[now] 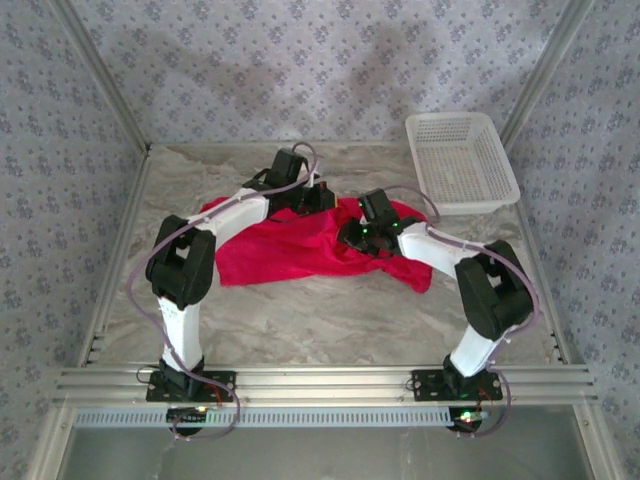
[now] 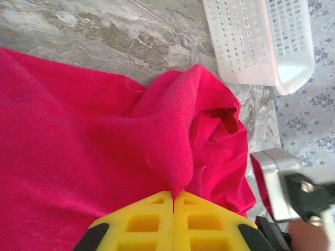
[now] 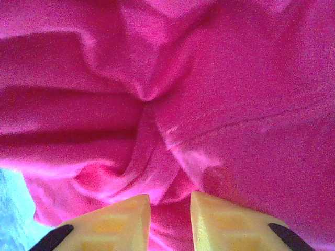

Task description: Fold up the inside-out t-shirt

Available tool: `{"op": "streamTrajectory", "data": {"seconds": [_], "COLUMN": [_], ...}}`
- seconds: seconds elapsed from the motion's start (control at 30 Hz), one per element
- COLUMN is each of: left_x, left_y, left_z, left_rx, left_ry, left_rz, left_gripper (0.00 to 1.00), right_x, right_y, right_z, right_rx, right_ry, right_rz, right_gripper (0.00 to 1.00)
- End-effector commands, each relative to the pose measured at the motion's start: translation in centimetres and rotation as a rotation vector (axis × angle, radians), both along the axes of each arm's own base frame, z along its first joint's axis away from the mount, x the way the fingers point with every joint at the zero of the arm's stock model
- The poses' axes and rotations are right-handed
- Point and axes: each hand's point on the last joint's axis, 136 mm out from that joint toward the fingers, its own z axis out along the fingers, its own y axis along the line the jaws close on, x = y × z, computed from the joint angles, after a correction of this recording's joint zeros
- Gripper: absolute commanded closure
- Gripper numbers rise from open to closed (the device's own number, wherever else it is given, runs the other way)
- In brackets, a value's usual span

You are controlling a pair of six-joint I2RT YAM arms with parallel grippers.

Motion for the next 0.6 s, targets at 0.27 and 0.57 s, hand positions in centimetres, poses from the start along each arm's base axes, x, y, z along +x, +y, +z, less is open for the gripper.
{"op": "streamTrajectory", "data": {"seconds": [0.27,0.57], "left_x": [-0.3,-1.5], "left_y": [1.8,5.4], "left_z": [0.7,-0.8], "left_rx": [-0.021,0.182], "left_ry": [0.007,0.039], "left_rz": [0.023,0.099], "left_gripper": [1.0,0.63], "right_x": [4.6,4.7], "right_y": [-6.8,-5.7], "right_z": [-2.3,-3.1], "right_rx": [-0.349,-0.297], "right_ry": [-0.018,0.006], "right_rz": [-0.291,-0.237], "right_gripper": [0.69,0.75]}}
